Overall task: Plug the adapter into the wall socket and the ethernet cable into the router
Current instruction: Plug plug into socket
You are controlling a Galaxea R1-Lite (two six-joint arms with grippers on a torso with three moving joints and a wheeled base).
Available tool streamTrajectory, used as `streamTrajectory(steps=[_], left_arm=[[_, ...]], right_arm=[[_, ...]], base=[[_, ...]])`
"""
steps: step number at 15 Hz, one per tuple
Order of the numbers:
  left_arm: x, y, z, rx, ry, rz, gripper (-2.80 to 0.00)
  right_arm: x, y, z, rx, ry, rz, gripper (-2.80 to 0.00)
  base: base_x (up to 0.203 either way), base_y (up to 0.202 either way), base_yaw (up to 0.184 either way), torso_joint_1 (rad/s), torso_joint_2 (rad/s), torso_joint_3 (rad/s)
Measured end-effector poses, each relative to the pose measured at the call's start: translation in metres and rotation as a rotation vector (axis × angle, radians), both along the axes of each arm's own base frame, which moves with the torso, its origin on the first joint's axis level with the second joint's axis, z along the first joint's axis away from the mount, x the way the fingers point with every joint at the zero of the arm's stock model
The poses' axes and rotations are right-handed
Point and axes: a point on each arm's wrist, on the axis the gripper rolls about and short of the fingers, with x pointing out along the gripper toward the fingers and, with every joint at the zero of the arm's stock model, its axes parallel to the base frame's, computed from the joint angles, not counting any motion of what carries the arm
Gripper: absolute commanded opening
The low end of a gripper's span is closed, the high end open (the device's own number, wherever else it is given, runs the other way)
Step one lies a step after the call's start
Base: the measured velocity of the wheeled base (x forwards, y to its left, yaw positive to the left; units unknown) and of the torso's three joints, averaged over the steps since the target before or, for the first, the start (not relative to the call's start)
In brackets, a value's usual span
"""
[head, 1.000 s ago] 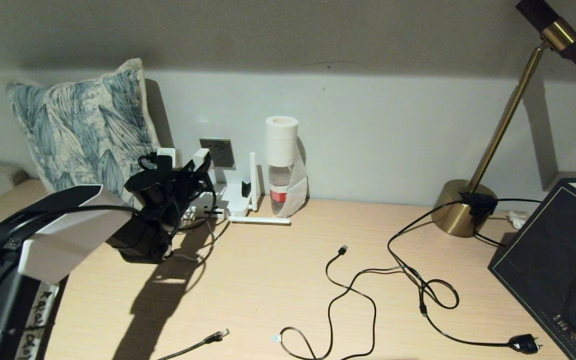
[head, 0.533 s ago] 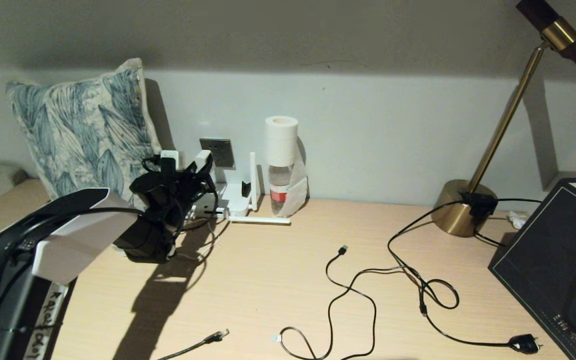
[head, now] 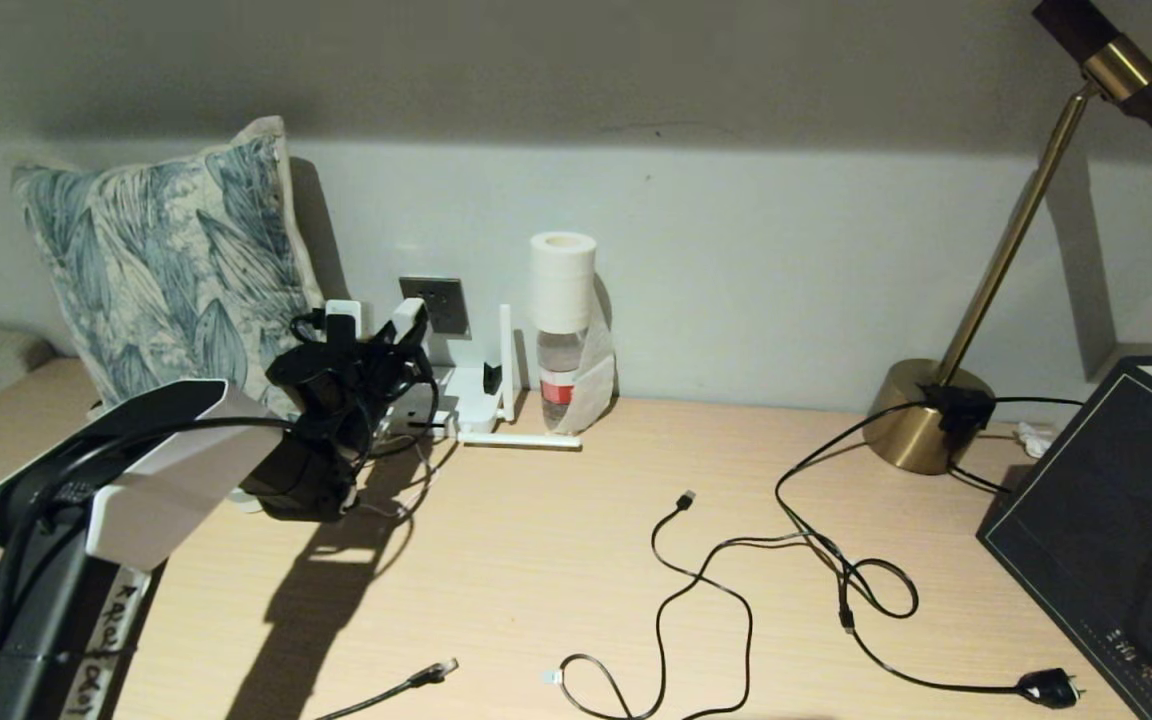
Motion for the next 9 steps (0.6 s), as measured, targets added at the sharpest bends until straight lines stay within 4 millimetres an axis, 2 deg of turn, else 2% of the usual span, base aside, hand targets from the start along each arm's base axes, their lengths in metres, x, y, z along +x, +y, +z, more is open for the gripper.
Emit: streamTrajectory(steps=[9], left_arm=[[0.011, -0.002, 0.001, -0.003, -0.019, 0.000, -2.80]], right_arm=[[0.000, 0.000, 0.000, 0.000, 0.000, -0.001, -2.80]], base=[[0.000, 0.000, 0.000, 0.000, 0.00, 0.000]])
